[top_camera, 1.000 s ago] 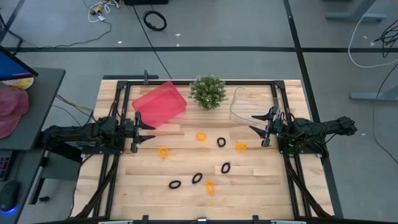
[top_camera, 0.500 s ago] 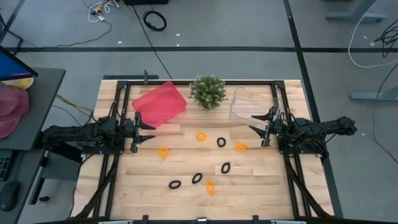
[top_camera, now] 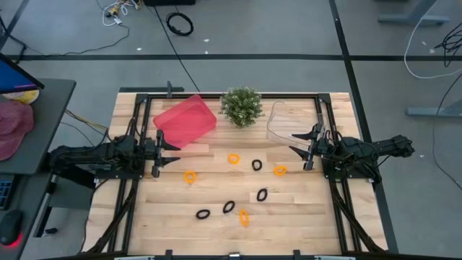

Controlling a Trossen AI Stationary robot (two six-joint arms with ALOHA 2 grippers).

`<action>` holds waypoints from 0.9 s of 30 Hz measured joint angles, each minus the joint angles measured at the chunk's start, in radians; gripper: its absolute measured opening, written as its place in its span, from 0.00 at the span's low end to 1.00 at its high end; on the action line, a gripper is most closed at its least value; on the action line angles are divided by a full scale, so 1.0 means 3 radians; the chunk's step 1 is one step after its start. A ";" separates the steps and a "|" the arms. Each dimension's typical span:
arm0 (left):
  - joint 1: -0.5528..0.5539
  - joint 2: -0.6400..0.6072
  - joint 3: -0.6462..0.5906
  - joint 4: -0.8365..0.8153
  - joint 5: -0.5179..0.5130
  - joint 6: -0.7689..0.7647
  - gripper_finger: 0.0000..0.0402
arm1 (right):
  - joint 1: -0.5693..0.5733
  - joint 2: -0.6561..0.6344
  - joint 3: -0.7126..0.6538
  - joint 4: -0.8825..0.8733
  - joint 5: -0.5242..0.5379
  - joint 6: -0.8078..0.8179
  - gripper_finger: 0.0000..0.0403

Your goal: Sort spring keychains

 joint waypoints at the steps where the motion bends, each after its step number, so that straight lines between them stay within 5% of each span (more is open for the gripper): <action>1: -0.0001 0.0000 -0.0001 0.0000 0.0000 0.0000 0.43 | 0.0000 0.0000 -0.0001 0.0000 0.0000 0.0001 0.55; 11: -0.0001 0.0000 -0.0001 0.0000 -0.0001 0.0000 0.43 | 0.0000 0.0001 0.0000 0.0185 -0.0001 0.0164 0.55; 27: 0.0000 0.0000 0.0000 0.0000 0.0000 -0.0001 0.43 | 0.0000 0.0000 0.0000 0.3080 -0.0033 -0.0605 0.55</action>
